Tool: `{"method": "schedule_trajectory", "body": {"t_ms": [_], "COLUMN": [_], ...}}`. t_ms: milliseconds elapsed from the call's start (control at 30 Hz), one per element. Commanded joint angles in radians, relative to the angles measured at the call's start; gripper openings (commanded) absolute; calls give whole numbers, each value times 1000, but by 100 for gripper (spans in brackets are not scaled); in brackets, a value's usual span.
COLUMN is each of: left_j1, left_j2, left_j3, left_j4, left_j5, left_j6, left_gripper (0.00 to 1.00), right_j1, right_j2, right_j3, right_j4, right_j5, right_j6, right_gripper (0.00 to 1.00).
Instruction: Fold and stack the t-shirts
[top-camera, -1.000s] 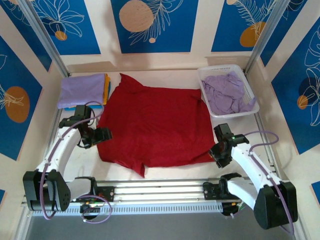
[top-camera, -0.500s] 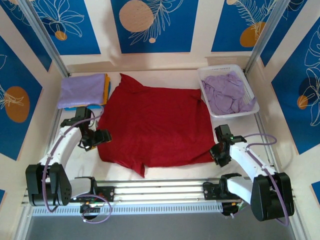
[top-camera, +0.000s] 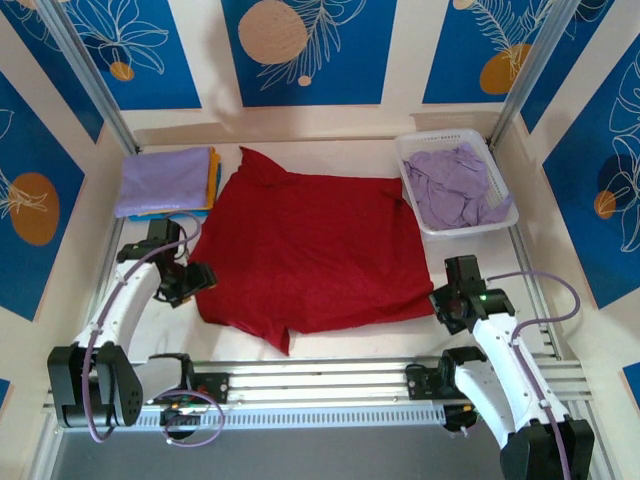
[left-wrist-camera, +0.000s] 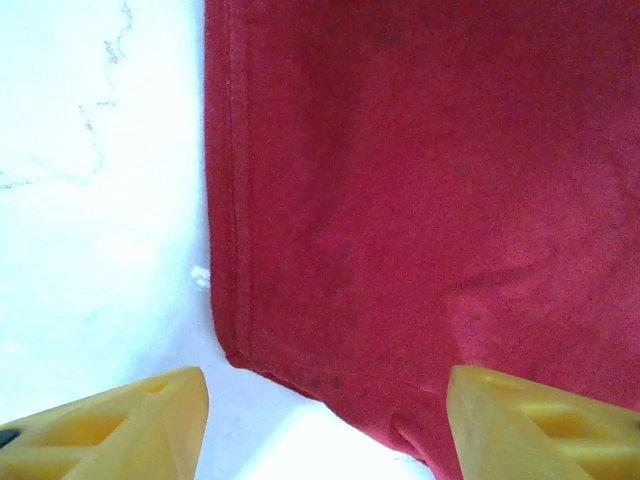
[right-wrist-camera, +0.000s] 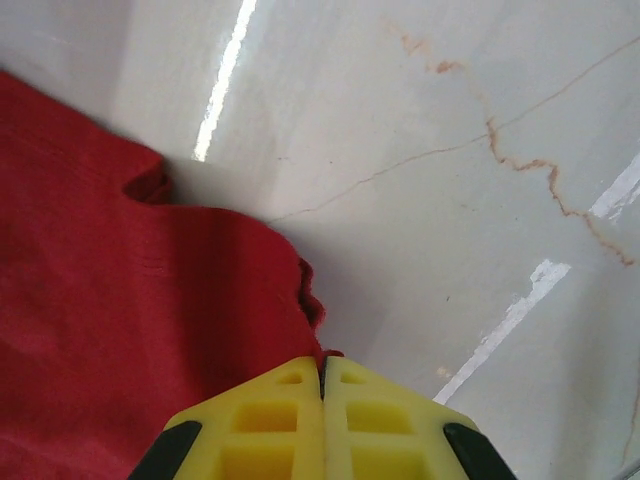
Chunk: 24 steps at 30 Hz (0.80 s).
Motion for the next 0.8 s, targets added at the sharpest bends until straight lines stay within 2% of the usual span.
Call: {"method": "schedule_trajectory", "body": {"t_ms": [0,167,233,300,367,533,767], "left_j1": [10,9,10,10,10,10,10], "left_j2": [38,6,-12,-43,-76,-18,29], "left_j3": [-36,-147,-160,-160,-166,-193,-210], "left_j4": [-14,102,83,43,52,99,146], "left_j5": [-15,8,-20,-80,-84,-58,-8], "left_j6": [-69,-204,-215,-209,-218,-214,-201], "left_gripper": [62,50,48,41,38,32,32], "right_j1": [-7,-12,-18,-21,-27,-33,-37], "right_j2": [-7,-17,-17,-12,-11,-22,-34], "right_j3": [22,23,22,24,22,29,61], "right_j4": [-49,-36,-25,-22,-17,-21,-55], "right_j5": [26,17,0,-13,-23,-40,-40], "right_j6": [5,6,-1,-8,-16,-25,-44], "right_gripper": [0,0,0,0,0,0,0]}}
